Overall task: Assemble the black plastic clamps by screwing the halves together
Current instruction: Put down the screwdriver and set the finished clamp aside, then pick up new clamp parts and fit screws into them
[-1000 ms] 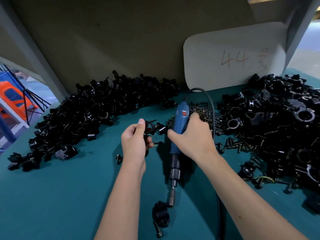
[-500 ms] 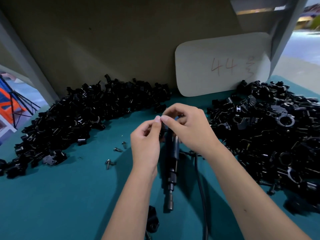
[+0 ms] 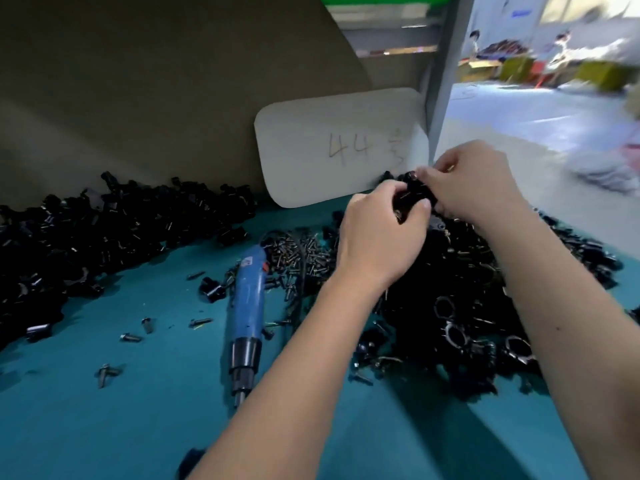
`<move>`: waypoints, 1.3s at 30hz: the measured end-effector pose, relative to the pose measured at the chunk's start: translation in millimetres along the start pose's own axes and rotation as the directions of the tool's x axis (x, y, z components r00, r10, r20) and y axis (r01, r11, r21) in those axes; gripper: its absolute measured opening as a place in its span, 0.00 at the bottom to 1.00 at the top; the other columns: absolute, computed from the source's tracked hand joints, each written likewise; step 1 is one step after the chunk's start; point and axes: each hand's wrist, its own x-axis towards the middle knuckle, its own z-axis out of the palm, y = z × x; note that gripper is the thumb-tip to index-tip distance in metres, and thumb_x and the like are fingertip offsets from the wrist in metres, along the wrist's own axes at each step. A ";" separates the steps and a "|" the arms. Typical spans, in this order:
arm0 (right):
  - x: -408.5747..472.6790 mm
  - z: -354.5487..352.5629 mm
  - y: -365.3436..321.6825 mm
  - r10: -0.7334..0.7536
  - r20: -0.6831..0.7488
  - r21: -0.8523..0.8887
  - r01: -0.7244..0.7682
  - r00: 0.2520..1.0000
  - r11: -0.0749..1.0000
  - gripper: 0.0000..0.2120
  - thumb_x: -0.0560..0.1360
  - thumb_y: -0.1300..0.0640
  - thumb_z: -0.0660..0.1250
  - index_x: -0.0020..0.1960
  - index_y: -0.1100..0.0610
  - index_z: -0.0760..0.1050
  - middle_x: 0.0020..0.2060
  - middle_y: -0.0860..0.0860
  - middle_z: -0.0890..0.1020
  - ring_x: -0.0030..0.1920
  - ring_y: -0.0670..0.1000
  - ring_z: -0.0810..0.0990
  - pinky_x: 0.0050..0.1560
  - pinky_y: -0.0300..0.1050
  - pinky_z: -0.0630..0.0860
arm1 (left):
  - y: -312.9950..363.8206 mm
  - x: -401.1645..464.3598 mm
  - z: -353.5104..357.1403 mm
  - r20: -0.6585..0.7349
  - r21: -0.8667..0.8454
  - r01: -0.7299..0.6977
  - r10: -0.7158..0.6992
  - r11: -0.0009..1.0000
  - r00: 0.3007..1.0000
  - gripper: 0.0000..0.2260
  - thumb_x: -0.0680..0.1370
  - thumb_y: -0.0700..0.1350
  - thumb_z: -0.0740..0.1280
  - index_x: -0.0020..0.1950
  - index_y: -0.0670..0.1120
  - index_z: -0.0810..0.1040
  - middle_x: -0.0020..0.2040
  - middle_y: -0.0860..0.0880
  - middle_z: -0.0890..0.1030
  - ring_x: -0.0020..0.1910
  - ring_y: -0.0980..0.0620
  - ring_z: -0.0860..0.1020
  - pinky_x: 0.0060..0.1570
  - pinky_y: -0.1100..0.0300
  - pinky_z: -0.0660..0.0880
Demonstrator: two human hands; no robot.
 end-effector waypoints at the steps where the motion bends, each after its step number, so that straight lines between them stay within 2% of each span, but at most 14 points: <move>1: 6.3 -4.1 7.5 0.030 0.020 -0.075 -0.029 0.999 0.997 0.13 0.78 0.51 0.70 0.43 0.62 0.83 0.38 0.60 0.84 0.48 0.62 0.83 0.52 0.49 0.79 | 2.4 4.8 7.6 0.072 0.081 -0.022 0.016 0.996 0.997 0.21 0.79 0.59 0.64 0.68 0.51 0.79 0.58 0.48 0.82 0.63 0.48 0.75 0.63 0.54 0.73; 5: 14.9 -2.7 21.1 0.163 0.236 -0.359 -0.070 0.958 0.931 0.16 0.77 0.49 0.73 0.56 0.62 0.83 0.50 0.63 0.83 0.54 0.63 0.81 0.54 0.52 0.80 | -2.8 8.4 16.7 0.192 0.189 -0.102 0.065 0.977 0.979 0.20 0.83 0.59 0.62 0.69 0.49 0.78 0.56 0.48 0.82 0.67 0.46 0.69 0.64 0.48 0.71; 8: 16.5 4.9 12.6 0.117 0.156 -0.411 -0.044 0.981 0.911 0.13 0.73 0.50 0.76 0.51 0.58 0.84 0.48 0.61 0.83 0.51 0.63 0.81 0.52 0.51 0.80 | -21.7 3.8 -3.7 0.080 0.171 -0.098 0.086 0.980 0.993 0.14 0.83 0.56 0.62 0.59 0.49 0.82 0.52 0.50 0.82 0.60 0.47 0.72 0.61 0.51 0.70; 11: 13.7 25.4 -20.4 -0.066 0.039 -0.350 0.076 0.997 0.934 0.09 0.72 0.51 0.74 0.47 0.57 0.82 0.43 0.58 0.82 0.47 0.63 0.80 0.47 0.51 0.78 | -54.4 -3.7 -39.1 -0.076 0.180 -0.036 0.050 0.983 0.996 0.11 0.83 0.51 0.64 0.49 0.48 0.83 0.48 0.51 0.83 0.53 0.48 0.76 0.56 0.51 0.72; 14: -4.4 69.5 -76.3 -0.209 0.169 -0.164 0.237 0.963 0.958 0.06 0.73 0.52 0.72 0.44 0.54 0.83 0.41 0.55 0.84 0.45 0.60 0.82 0.46 0.50 0.81 | -97.1 -13.6 -80.3 -0.272 0.140 0.155 -0.113 0.978 0.956 0.08 0.81 0.44 0.66 0.44 0.50 0.83 0.42 0.54 0.83 0.45 0.52 0.79 0.47 0.57 0.73; 17: -36.5 126.9 -128.8 -0.364 0.452 -0.021 0.417 0.815 0.909 0.04 0.74 0.52 0.71 0.46 0.51 0.83 0.47 0.53 0.86 0.50 0.58 0.84 0.53 0.50 0.82 | -137.8 -18.6 -122.4 -0.434 0.078 0.372 -0.304 0.925 0.848 0.11 0.78 0.38 0.64 0.46 0.49 0.85 0.43 0.55 0.83 0.45 0.54 0.79 0.45 0.60 0.70; 20: -69.3 175.1 -158.7 -0.470 0.601 -0.059 0.622 0.647 0.781 0.13 0.75 0.50 0.71 0.58 0.50 0.79 0.56 0.54 0.82 0.61 0.60 0.77 0.58 0.55 0.74 | -174.1 -6.6 -167.0 -0.483 -0.077 0.513 -0.482 0.855 0.731 0.14 0.76 0.35 0.62 0.48 0.48 0.86 0.45 0.52 0.85 0.43 0.52 0.80 0.42 0.59 0.76; 23: -87.0 205.4 -171.8 -0.443 0.660 -0.203 0.711 0.607 0.673 0.20 0.77 0.41 0.71 0.63 0.52 0.77 0.60 0.55 0.79 0.65 0.61 0.71 0.65 0.64 0.64 | -197.4 12.2 -201.8 -0.452 -0.163 0.544 -0.553 0.823 0.700 0.13 0.78 0.37 0.63 0.47 0.51 0.85 0.46 0.51 0.85 0.44 0.52 0.80 0.43 0.57 0.79; 26: -91.3 213.4 -175.6 -0.450 0.664 -0.186 0.714 0.597 0.675 0.15 0.78 0.48 0.71 0.62 0.52 0.78 0.55 0.54 0.78 0.63 0.61 0.74 0.68 0.65 0.62 | -207.9 29.8 -205.3 -0.332 0.096 0.481 -0.428 0.871 0.841 0.09 0.77 0.39 0.70 0.45 0.53 0.85 0.44 0.56 0.83 0.45 0.57 0.79 0.43 0.64 0.75; 28: -90.8 211.8 -173.6 -0.489 0.665 -0.175 0.754 0.565 0.633 0.13 0.78 0.54 0.70 0.62 0.51 0.78 0.53 0.53 0.78 0.61 0.59 0.74 0.69 0.66 0.61 | -214.7 41.4 -194.7 -0.182 0.239 0.395 -0.358 0.887 0.916 0.07 0.76 0.40 0.74 0.51 0.50 0.85 0.47 0.54 0.83 0.48 0.56 0.80 0.48 0.65 0.73; 31: -93.6 204.6 -167.6 -0.535 0.692 -0.103 0.800 0.485 0.591 0.16 0.77 0.58 0.69 0.63 0.48 0.78 0.55 0.51 0.80 0.62 0.58 0.73 0.69 0.64 0.61 | -224.9 53.2 -177.6 0.042 0.405 0.246 -0.287 0.880 0.957 0.11 0.76 0.44 0.77 0.58 0.49 0.85 0.54 0.51 0.82 0.54 0.54 0.79 0.56 0.62 0.73; 33: -93.5 197.8 -160.1 -0.565 0.695 -0.002 0.788 0.444 0.616 0.18 0.77 0.57 0.70 0.66 0.46 0.76 0.54 0.48 0.81 0.61 0.57 0.74 0.68 0.61 0.61 | -230.4 57.5 -170.4 0.144 0.490 0.169 -0.271 0.855 0.952 0.09 0.75 0.46 0.77 0.54 0.49 0.85 0.55 0.50 0.80 0.54 0.52 0.78 0.57 0.58 0.74; 35: -91.5 188.3 -151.4 -0.612 0.637 0.155 0.701 0.468 0.696 0.18 0.77 0.55 0.72 0.66 0.46 0.76 0.55 0.46 0.82 0.61 0.54 0.76 0.65 0.56 0.65 | -231.4 56.6 -169.0 0.127 0.549 0.165 -0.276 0.820 0.953 0.03 0.75 0.44 0.76 0.46 0.47 0.85 0.52 0.48 0.81 0.50 0.49 0.79 0.50 0.57 0.75; 39: -86.4 173.9 -130.0 -0.572 0.394 0.444 0.396 0.720 0.804 0.19 0.76 0.58 0.75 0.65 0.50 0.80 0.51 0.46 0.82 0.49 0.47 0.80 0.53 0.38 0.74 | -230.6 39.5 -171.2 -0.039 0.560 0.260 -0.289 0.786 0.957 0.11 0.73 0.39 0.73 0.35 0.49 0.75 0.36 0.48 0.80 0.44 0.42 0.82 0.40 0.56 0.71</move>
